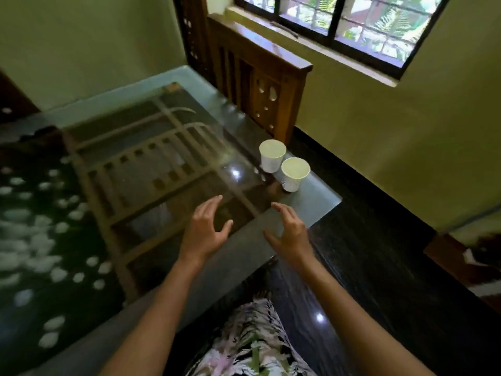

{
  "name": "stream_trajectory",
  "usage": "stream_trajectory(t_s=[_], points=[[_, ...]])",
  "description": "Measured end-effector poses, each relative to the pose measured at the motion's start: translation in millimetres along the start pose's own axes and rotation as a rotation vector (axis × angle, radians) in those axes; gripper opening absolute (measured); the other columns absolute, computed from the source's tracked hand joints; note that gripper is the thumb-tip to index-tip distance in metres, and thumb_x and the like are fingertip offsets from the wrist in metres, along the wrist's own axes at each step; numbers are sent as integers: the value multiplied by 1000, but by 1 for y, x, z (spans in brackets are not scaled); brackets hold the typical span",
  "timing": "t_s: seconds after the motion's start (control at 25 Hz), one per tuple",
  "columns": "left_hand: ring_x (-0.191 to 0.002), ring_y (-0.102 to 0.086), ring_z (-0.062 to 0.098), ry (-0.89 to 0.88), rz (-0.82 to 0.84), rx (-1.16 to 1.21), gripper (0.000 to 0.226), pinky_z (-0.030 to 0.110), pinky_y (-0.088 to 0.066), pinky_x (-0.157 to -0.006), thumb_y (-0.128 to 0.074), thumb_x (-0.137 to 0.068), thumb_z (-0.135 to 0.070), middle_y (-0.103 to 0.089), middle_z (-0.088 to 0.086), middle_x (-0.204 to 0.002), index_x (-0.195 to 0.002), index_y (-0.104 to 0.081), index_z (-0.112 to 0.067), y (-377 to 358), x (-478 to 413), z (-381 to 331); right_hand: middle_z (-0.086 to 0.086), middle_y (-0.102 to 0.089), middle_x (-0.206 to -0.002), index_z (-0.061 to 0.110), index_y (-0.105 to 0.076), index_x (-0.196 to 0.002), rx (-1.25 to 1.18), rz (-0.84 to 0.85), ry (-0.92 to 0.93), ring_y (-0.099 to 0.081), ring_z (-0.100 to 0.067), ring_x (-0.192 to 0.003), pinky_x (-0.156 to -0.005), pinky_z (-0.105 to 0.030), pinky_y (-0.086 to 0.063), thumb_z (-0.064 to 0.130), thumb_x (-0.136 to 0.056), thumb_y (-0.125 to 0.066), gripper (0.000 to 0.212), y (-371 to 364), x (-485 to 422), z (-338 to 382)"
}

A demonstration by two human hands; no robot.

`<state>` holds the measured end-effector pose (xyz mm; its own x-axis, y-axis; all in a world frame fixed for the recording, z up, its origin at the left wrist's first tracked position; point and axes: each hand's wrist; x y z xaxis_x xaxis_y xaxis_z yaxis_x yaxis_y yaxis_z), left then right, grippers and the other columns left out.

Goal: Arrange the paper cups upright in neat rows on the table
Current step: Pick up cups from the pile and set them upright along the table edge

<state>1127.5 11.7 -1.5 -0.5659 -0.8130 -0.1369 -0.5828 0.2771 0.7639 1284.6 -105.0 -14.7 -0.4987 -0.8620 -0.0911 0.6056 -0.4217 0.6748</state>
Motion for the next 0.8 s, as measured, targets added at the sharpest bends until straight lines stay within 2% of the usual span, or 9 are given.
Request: stream_trajectory(t_s=[0.08,0.16,0.4,0.56,0.72,0.8], points=[[-123,-47,27,30,-67,-88,59,26,-32,-101,-71,-79,-20,-52,13,-131,-132,-48,-6,25,56,14,-8,-36,-145,9,-37,-139,51,157,137,-34,-19,-134,-104,-16,-22,13,-81,-68,66,-14,22,32],[-124,-46,29,140,-116,-111,60,31,-35,-101,-70,-80,-22,-52,14,-132,-133,-47,-7,50,109,29,-6,-35,-146,9,-36,-140,12,239,215,-33,-18,-135,-103,-12,-19,15,-83,-67,66,-32,44,61],[-124,-46,28,414,-348,-114,60,42,-42,-99,-69,-81,-27,-51,13,-133,-134,-46,-9,123,236,77,-5,-38,-143,8,-37,-140,-111,477,370,-38,-17,-130,-107,-16,-26,15,-84,-66,64,-99,107,145],[-119,-52,28,545,-513,-50,60,35,-41,-98,-71,-79,-23,-55,15,-129,-131,-48,-4,161,302,100,-3,-40,-141,12,-37,-140,-148,574,433,-40,-15,-127,-97,-9,-26,20,-85,-66,62,-150,143,194],[-115,-55,31,648,-600,-79,61,39,-44,-94,-73,-78,-24,-57,16,-125,-131,-49,-4,204,366,147,-4,-40,-142,12,-37,-139,-115,675,515,-38,-17,-130,-98,-13,-26,21,-85,-66,62,-215,178,250],[-116,-54,30,665,-624,-90,61,36,-43,-95,-73,-78,-23,-56,15,-127,-130,-49,-4,226,390,177,-6,-41,-141,12,-38,-139,-104,701,514,-38,-20,-130,-103,-22,-31,23,-84,-67,63,-250,193,279]])
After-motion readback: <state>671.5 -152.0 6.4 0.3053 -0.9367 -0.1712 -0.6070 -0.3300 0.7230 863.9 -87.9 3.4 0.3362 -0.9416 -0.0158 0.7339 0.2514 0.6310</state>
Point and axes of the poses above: each hand's wrist, its own x-axis away from the middle knuckle, its own y-axis out of the back of the hand, z = x × y
